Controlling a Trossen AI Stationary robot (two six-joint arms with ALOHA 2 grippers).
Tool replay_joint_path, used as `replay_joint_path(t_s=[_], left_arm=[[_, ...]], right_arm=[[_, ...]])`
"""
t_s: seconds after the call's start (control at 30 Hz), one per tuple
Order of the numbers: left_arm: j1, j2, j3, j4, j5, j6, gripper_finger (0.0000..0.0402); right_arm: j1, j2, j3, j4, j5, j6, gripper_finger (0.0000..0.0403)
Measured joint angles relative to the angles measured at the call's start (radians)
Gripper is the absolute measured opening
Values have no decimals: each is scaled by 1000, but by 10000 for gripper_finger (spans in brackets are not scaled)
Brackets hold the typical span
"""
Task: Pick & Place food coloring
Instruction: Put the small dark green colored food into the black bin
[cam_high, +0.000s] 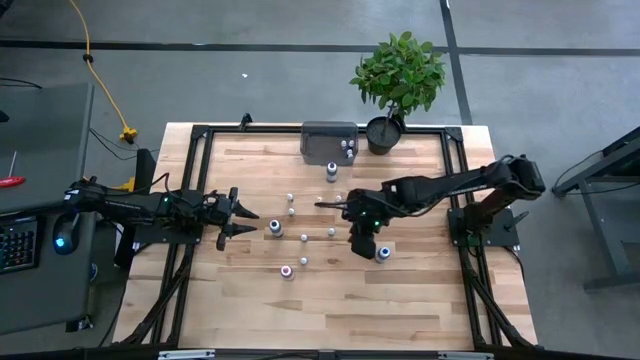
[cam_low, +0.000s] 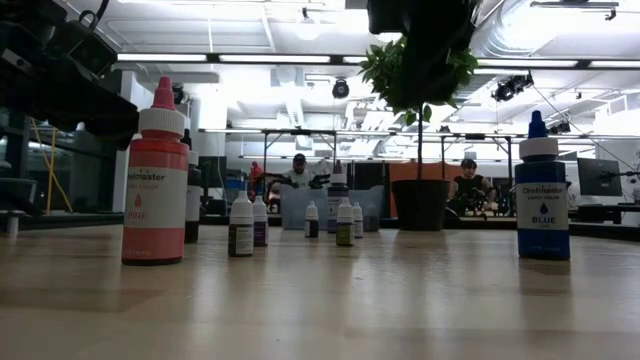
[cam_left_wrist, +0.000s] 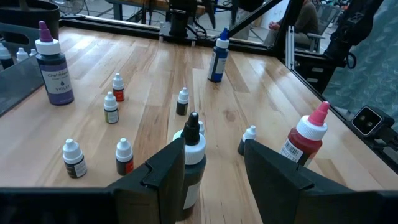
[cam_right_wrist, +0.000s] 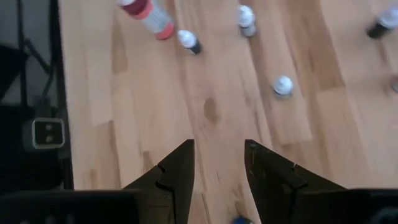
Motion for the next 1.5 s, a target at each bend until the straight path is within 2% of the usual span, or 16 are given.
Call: replay_joint_path(t_s=[0.17, 0.27, 0.47, 0.67, 0.87, 1.17, 1.5], left_arm=[[0, 0, 0, 0, 0, 0, 163], [0, 0, 0, 0, 0, 0, 163], [0, 0, 0, 0, 0, 0, 163], [0, 0, 0, 0, 0, 0, 163], [0, 0, 0, 0, 0, 0, 163], [0, 0, 0, 0, 0, 0, 163], [0, 0, 0, 0, 0, 0, 163]], right_arm=[[-16, 97, 124, -55, -81, -43, 130], [-27, 175, 262, -158, -75, -69, 130], [-22, 353, 576, -375, -54, -221, 130], [-2, 517, 791, -438, -47, -419, 130], [21, 612, 835, -434, 8, -573, 130], [39, 678, 836, -367, 76, -578, 130], [74, 733, 832, -326, 79, -578, 130]])
